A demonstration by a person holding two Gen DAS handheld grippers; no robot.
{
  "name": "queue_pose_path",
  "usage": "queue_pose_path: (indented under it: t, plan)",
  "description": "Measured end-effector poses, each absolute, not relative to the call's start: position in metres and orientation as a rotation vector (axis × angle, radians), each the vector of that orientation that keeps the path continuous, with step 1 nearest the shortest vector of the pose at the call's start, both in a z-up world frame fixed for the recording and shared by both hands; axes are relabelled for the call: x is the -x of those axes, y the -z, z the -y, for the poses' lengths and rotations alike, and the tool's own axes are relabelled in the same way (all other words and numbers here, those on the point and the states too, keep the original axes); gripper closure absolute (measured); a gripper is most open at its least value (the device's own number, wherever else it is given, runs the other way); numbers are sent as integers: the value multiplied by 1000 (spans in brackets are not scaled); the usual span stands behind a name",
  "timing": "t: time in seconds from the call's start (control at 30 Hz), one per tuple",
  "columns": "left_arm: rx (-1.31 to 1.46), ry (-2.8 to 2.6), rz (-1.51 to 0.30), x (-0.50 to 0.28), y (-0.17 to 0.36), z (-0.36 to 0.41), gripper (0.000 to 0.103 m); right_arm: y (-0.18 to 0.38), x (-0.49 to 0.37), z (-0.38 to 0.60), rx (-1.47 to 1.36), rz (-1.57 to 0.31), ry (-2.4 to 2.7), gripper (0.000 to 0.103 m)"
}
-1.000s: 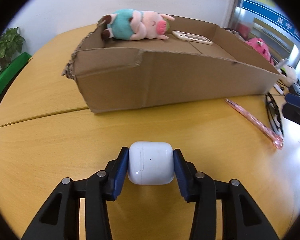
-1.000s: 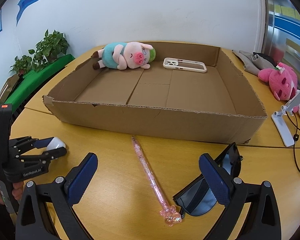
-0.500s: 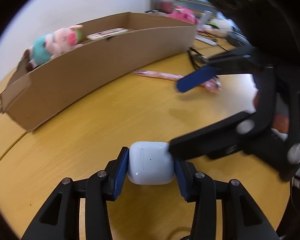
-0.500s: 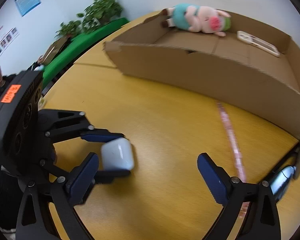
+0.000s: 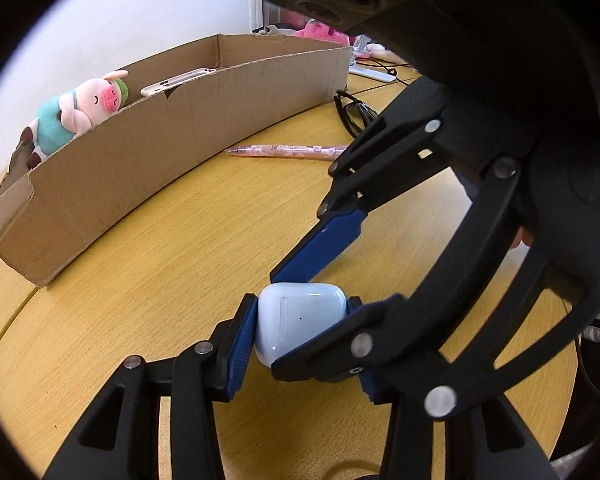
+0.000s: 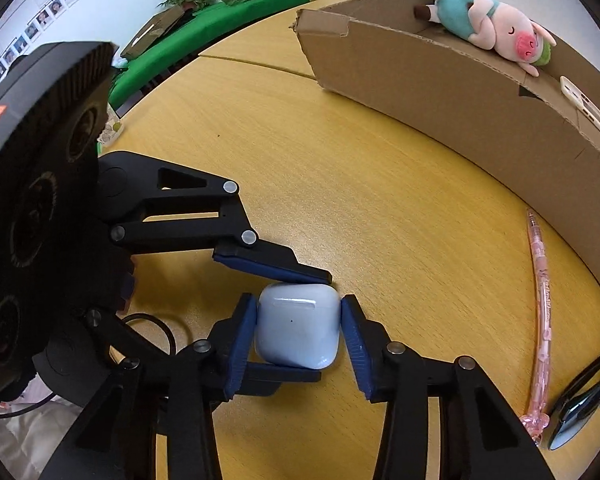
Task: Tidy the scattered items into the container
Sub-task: 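Close the right gripper on the earbuds case while the left gripper holds it, then carry the earbuds case held by both grippers over the box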
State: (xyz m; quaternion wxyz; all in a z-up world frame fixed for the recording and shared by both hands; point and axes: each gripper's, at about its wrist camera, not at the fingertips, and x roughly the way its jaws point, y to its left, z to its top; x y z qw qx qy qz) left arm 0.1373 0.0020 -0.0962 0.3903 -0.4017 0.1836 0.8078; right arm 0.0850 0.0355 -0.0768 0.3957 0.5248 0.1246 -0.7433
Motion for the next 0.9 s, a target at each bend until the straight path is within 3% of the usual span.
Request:
queue_pose_path:
  t: [0.37,0.63,0.9]
  plan:
    - [999,-2094,-522,-151,83,-10,60,73,-90,-36,-1307,-312,1918,57]
    - [869,-2174,-558,-145,29,-13,60,17,-79,-45,-1163,-327,2004,57]
    - [766,-2275,-603,-87,-32,-18,60,-52,-35,-46,-1020,-395,2045,57]
